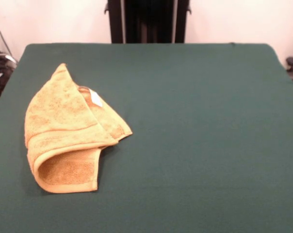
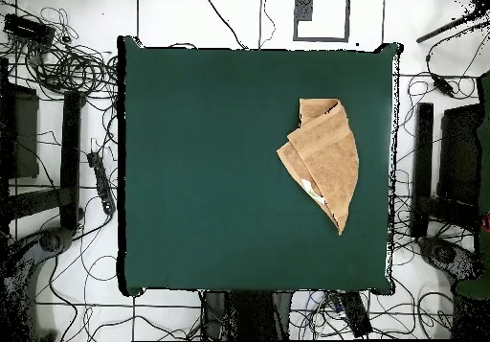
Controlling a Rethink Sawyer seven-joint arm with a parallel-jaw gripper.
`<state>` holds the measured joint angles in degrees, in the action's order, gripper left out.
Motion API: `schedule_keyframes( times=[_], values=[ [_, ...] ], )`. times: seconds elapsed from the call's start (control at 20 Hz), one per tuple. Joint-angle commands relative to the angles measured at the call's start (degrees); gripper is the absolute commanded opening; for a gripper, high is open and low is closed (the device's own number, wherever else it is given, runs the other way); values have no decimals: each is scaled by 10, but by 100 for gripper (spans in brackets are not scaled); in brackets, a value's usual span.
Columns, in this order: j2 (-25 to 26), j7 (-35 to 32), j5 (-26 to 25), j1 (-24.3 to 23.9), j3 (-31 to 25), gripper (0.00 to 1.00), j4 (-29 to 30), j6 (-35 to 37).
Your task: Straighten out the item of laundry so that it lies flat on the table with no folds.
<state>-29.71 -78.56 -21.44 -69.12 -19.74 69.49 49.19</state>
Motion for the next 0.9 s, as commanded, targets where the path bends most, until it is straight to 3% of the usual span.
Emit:
schedule_keyframes(
  times=[0.05, 0.5, 0.9],
  values=[
    [22, 34, 19, 69, -52, 100, 15, 53],
    [-21, -142, 55, 136, 12, 100, 73, -1],
    [-29, -243, 87, 205, 70, 100, 92, -59]
  ],
)
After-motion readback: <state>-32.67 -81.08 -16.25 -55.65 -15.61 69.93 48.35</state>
